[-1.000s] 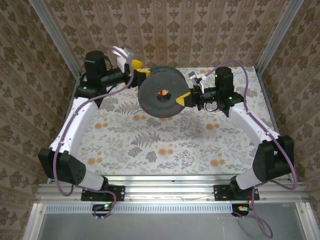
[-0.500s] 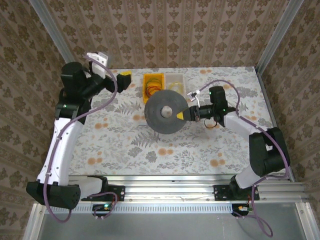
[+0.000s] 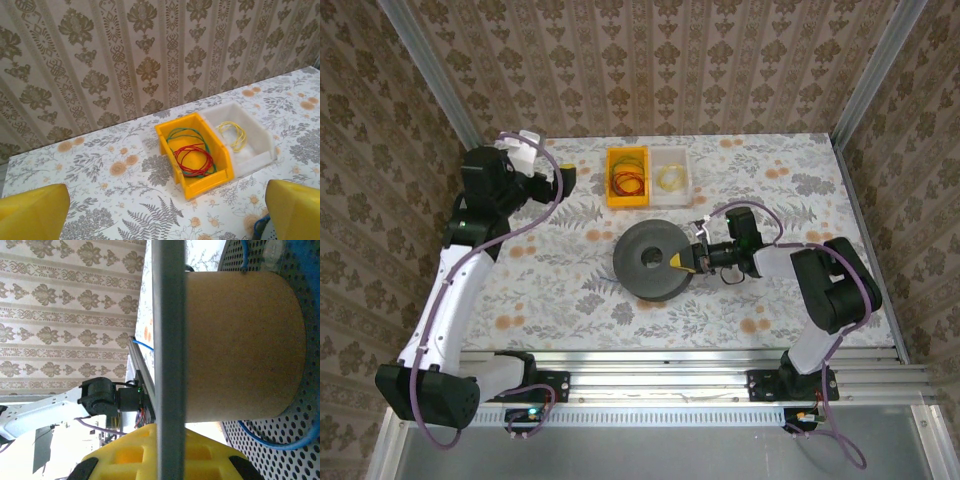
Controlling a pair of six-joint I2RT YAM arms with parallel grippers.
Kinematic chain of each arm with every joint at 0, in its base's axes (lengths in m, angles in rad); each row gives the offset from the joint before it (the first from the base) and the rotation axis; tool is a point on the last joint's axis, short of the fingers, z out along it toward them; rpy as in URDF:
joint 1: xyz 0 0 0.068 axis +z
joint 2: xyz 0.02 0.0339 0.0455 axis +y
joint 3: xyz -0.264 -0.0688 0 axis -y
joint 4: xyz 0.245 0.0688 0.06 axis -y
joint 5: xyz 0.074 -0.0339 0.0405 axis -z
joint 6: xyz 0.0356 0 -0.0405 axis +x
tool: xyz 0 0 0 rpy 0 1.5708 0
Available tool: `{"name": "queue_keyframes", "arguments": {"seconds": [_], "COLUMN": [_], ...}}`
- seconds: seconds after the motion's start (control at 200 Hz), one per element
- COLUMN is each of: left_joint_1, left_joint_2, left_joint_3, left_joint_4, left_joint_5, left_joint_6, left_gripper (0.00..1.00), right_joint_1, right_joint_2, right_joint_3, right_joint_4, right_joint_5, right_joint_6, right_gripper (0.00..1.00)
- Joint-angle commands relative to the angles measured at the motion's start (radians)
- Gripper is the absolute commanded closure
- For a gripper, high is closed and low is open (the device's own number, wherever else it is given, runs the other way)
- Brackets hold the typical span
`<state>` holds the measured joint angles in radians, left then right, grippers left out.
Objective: Wrap the cables
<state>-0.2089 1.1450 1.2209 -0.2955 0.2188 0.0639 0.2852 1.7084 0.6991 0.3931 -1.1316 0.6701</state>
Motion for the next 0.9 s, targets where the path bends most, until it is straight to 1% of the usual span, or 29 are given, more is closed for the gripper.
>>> {"name": "queue_keyframes", "arguments": {"seconds": [0.0,0.145,0.225,0.35,0.455,0.565,0.61,0.64,0.66,0.665,0.675,0.75,0.815,0.895], "left_joint_1": [-0.004,-0.004,-0.004,-0.004,-0.002,-0.002,-0.001,0.001,0.001,0.002,0.002,0.004,0.009,0.013], "left_joint_2": [-0.016,-0.011,-0.013,-0.017,-0.023,-0.027,-0.03,-0.029,-0.03,-0.031,-0.031,-0.035,-0.044,-0.067], "left_joint_3": [-0.013,-0.023,-0.024,-0.028,-0.031,-0.028,-0.027,-0.027,-0.027,-0.026,-0.027,-0.031,-0.043,-0.06], "left_joint_4": [0.021,0.021,0.018,0.014,0.005,-0.009,-0.014,-0.018,-0.022,-0.022,-0.024,-0.037,-0.044,-0.056], "left_joint_5": [-0.034,-0.033,-0.035,-0.035,-0.039,-0.046,-0.049,-0.051,-0.051,-0.051,-0.053,-0.071,-0.095,-0.124], "left_joint_6": [-0.004,-0.009,-0.007,-0.009,-0.008,-0.007,-0.009,-0.009,-0.01,-0.01,-0.01,-0.016,-0.02,-0.033], "left_gripper": [0.0,0.0,0.0,0.0,0.0,0.0,0.0,0.0,0.0,0.0,0.0,0.0,0.0,0.0], "right_joint_1": [-0.001,-0.004,-0.013,-0.023,-0.027,-0.034,-0.039,-0.045,-0.051,-0.052,-0.054,-0.076,-0.095,-0.133], "right_joint_2": [0.018,0.039,0.049,0.053,0.029,-0.023,-0.041,-0.052,-0.06,-0.063,-0.067,-0.1,-0.133,-0.177], "right_joint_3": [0.024,0.051,0.052,0.053,0.07,0.106,0.117,0.124,0.129,0.131,0.133,0.15,0.168,0.189], "right_joint_4": [0.004,-0.112,-0.133,-0.145,-0.212,-0.351,-0.396,-0.436,-0.464,-0.471,-0.484,-0.598,-0.709,-0.801], "right_joint_5": [0.066,0.091,0.105,0.124,0.149,0.19,0.203,0.215,0.229,0.231,0.238,0.302,0.399,0.523], "right_joint_6": [-0.036,-0.101,-0.11,-0.116,-0.151,-0.229,-0.255,-0.277,-0.288,-0.292,-0.299,-0.368,-0.434,-0.489], "right_gripper": [0.93,0.73,0.62,0.57,0.47,0.29,0.24,0.15,0.07,0.03,0.01,0.0,0.0,0.0]}}
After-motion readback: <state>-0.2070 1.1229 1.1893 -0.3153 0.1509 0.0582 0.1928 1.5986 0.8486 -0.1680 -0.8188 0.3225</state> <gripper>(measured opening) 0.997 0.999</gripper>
